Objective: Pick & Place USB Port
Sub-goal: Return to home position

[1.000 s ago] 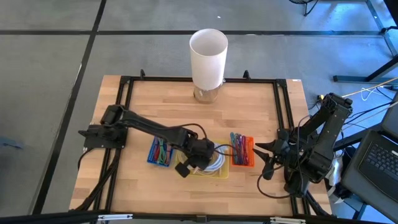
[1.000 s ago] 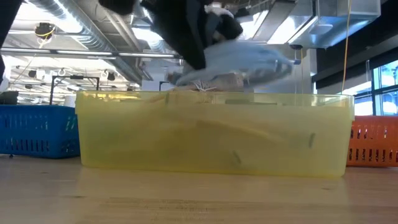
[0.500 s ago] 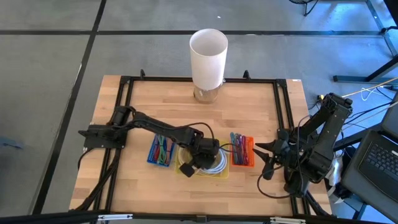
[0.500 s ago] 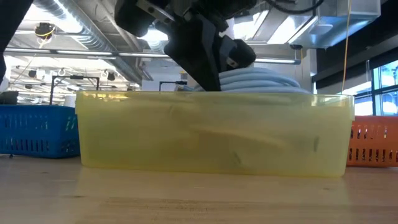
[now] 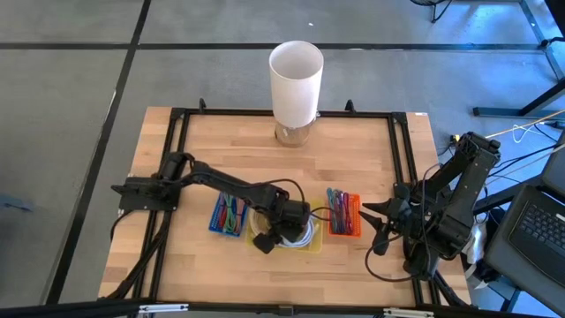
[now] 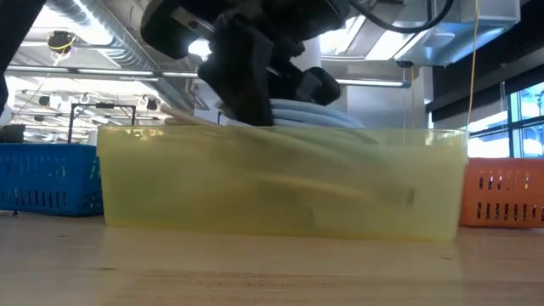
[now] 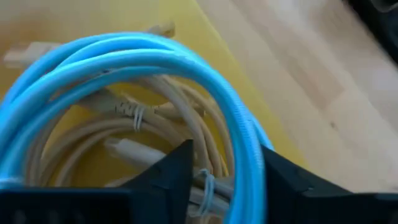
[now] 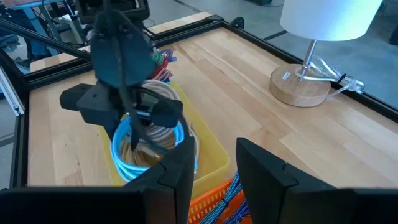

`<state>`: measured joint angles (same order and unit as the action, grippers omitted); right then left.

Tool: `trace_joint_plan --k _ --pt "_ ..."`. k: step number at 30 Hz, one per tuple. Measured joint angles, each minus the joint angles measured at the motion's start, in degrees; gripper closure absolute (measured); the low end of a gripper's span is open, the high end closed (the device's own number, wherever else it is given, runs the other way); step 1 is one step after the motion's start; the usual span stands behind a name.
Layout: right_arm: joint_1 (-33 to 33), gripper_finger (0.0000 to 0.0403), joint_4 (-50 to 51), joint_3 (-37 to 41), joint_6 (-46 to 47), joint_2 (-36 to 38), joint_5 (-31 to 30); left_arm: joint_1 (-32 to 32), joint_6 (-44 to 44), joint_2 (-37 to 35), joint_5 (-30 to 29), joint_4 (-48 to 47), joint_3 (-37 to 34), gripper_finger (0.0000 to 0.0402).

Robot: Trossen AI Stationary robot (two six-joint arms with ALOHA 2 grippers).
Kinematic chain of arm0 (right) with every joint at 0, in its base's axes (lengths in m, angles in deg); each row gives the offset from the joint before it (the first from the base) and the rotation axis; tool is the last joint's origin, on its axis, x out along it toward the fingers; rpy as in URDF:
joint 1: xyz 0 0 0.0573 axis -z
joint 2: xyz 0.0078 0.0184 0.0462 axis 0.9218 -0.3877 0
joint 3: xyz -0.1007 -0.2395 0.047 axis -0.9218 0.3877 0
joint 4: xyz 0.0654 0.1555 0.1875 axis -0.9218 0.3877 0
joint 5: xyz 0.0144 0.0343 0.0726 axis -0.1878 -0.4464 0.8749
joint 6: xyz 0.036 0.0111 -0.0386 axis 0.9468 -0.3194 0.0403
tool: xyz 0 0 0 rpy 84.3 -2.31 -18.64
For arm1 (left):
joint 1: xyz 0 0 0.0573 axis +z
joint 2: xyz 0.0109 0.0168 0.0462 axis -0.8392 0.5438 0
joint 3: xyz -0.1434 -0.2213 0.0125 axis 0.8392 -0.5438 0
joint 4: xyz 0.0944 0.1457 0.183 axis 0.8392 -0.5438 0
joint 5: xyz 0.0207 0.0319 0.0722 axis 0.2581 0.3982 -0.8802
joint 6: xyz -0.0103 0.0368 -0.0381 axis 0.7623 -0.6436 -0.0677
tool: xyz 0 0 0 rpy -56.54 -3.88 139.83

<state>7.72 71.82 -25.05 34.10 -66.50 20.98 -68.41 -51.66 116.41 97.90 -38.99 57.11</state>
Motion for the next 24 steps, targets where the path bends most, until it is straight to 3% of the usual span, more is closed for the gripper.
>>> trace_joint_plan --k 5,9,14,18,24 --pt "-0.01 0.0281 0.0 0.0 0.0 0.0 0.0 -1.11 -0.15 0.11 -9.67 -9.03 5.9 0.021" --pt "0.0 0.0281 -0.23 -0.02 0.0 0.0 0.0 -1.71 -1.88 -0.04 -12.62 -10.13 11.39 0.0186" --pt "-0.02 0.0281 -1.05 -0.02 -0.02 -0.02 0.74 -2.7 -2.94 -0.04 -12.22 -10.8 16.24 0.0177" --pt "-0.02 0.0281 -1.07 -0.02 -0.17 -0.02 2.6 -2.81 -0.78 -0.1 -10.35 -16.73 21.79 0.0179" --pt "-0.14 0.0281 -1.94 0.0 -2.46 -0.07 1.1 -2.86 4.56 -7.5 -4.96 -18.37 22.59 0.0178"
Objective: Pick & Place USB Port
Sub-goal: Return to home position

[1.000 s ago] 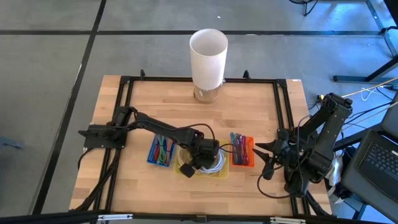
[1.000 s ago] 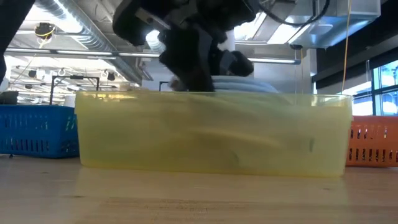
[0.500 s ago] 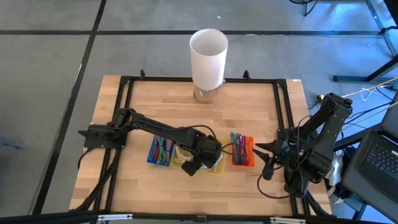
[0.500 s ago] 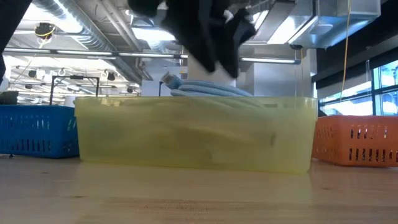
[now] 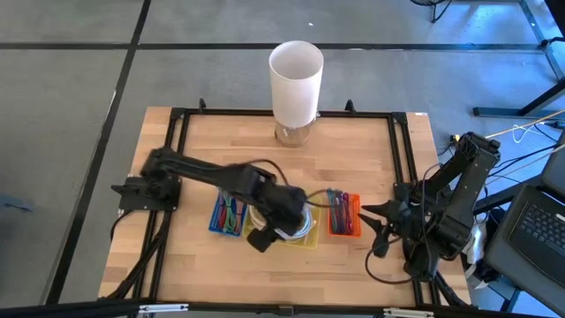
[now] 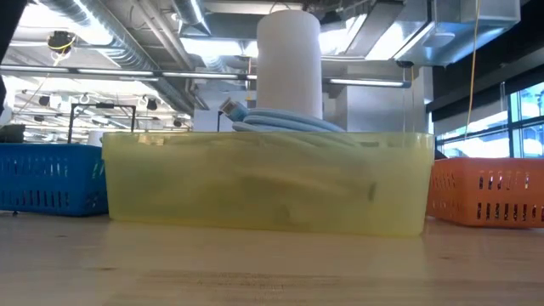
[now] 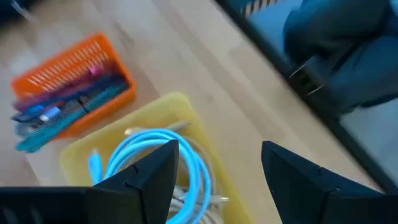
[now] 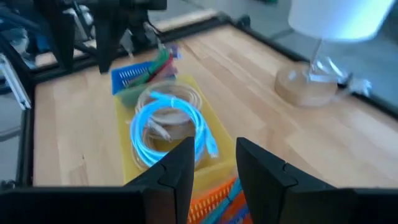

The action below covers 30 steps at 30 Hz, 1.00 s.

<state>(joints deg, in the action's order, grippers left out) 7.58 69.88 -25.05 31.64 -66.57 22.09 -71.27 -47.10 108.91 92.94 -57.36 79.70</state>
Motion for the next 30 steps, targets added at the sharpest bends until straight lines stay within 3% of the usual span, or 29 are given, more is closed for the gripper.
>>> trace_joint_plan --k 5,9,14,20,25,30 --pt "-3.51 0.0281 -3.89 1.99 -5.42 -0.16 -6.68 -0.56 3.22 -12.28 0.49 5.1 -8.04 0.0181" --pt "-8.36 0.0281 -3.64 5.66 -2.16 -0.17 -10.84 -0.82 7.7 -28.22 0.11 16.62 -24.99 0.0186" --pt "-12.49 0.0281 -3.64 9.71 6.05 -0.16 -11.49 -3.11 18.37 -52.14 -11.88 30.04 -49.8 0.019" --pt "-9.92 0.0282 1.63 9.46 7.22 0.4 -11.83 -8.33 26.96 -77.31 -24.29 40.92 -72.29 0.0187" --pt "-5.55 0.0311 5.81 10.32 7.27 5.7 -12.31 -8.85 28.75 -91.97 -31.29 41.02 -81.79 0.0192" --pt "-2.42 0.0371 5.59 13.66 7.0 13.68 -15.27 -8.83 26.83 -102.12 -31.56 40.57 -85.11 0.0197"
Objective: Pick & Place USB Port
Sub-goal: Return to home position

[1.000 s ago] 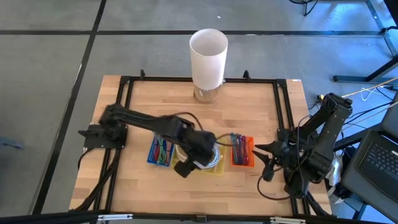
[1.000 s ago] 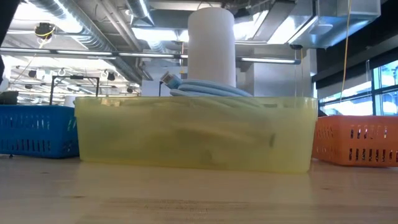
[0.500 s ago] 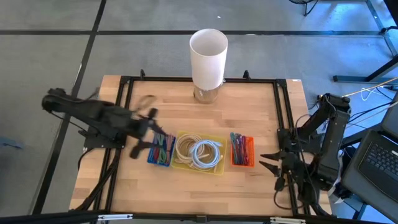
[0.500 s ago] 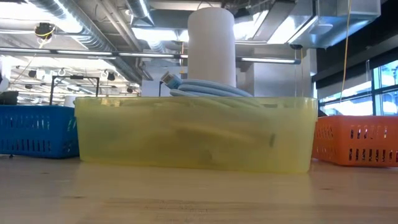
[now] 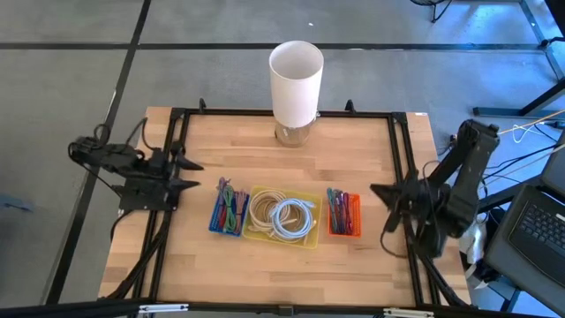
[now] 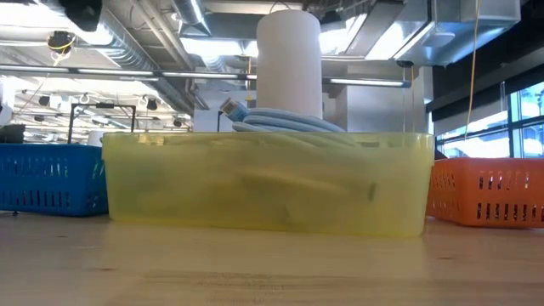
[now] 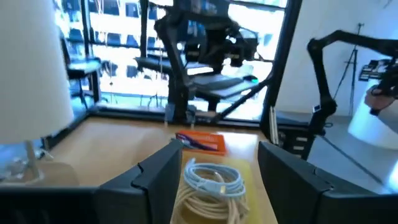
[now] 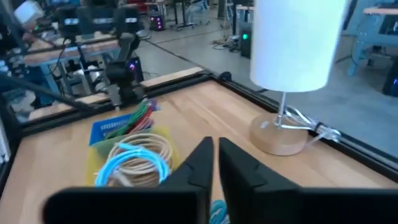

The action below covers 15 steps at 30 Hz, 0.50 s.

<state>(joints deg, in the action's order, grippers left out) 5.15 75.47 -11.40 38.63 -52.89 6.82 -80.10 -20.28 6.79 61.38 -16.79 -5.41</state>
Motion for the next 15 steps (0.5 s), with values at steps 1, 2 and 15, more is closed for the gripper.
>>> trace_joint_plan --k 1,2,15 --pt "0.46 0.0385 -0.17 0.96 -0.02 1.52 -0.05 0.0 -0.95 -1.62 -0.24 -0.53 -0.41 0.0198" --pt "0.97 0.0393 -0.15 2.05 -0.06 2.95 -0.07 0.0 -1.68 -3.15 -0.71 -1.58 -0.6 0.0198" --pt "2.51 0.0401 -13.08 21.79 0.03 15.58 -2.05 0.0 1.81 -9.39 -14.94 -2.74 -8.62 0.0199"
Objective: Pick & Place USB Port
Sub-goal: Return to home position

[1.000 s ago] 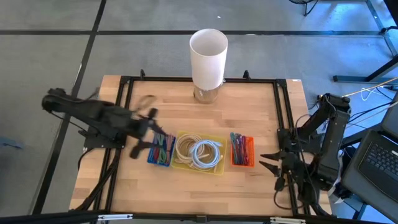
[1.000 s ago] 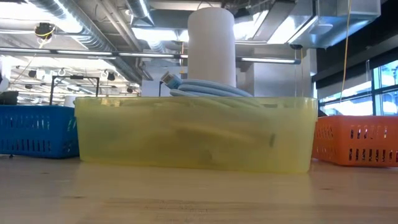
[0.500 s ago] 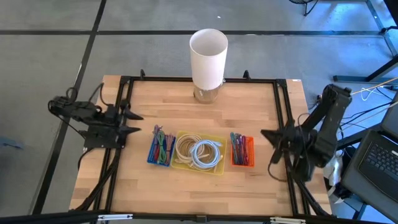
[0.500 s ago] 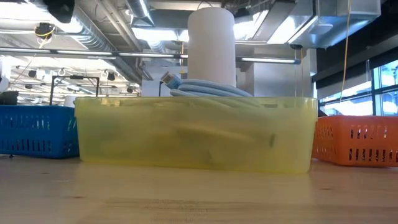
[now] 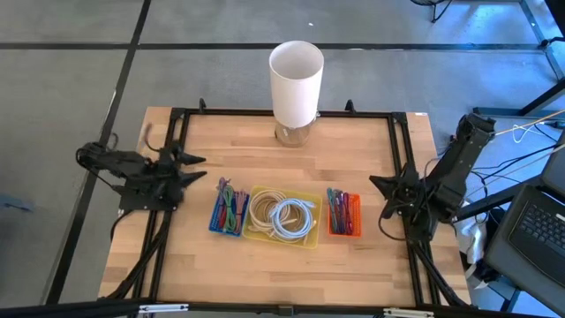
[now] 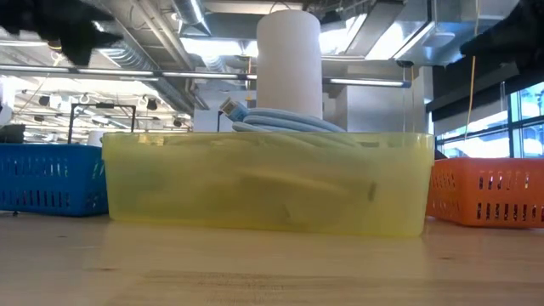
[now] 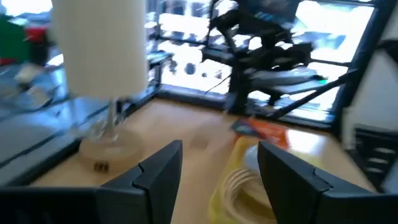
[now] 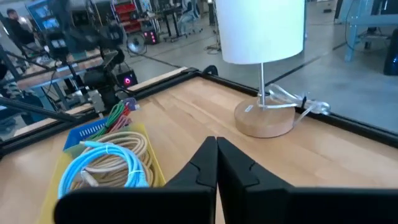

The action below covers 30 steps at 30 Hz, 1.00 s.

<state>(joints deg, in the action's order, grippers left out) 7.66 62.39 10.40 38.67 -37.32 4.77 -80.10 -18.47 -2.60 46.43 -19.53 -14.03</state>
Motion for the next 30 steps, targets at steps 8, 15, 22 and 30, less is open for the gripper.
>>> trace_joint_plan --k 8,15,22,30 --pt "-0.84 0.0402 -7.07 5.75 -0.01 0.6 -2.07 0.04 1.17 0.33 -5.49 16.66 -13.81 0.0199" --pt "-3.95 0.0402 -8.17 5.84 -0.08 0.44 -2.1 2.01 2.72 0.33 -4.26 17.83 -16.62 0.0199" --pt "-4.79 0.0401 -8.78 5.84 -0.05 0.42 -2.08 5.15 5.31 0.79 1.98 18.11 -17.86 0.0208" --pt "-4.79 0.0399 -10.33 5.84 -0.04 0.4 -2.08 5.6 2.76 1.14 2.29 18.14 -17.89 0.0219"
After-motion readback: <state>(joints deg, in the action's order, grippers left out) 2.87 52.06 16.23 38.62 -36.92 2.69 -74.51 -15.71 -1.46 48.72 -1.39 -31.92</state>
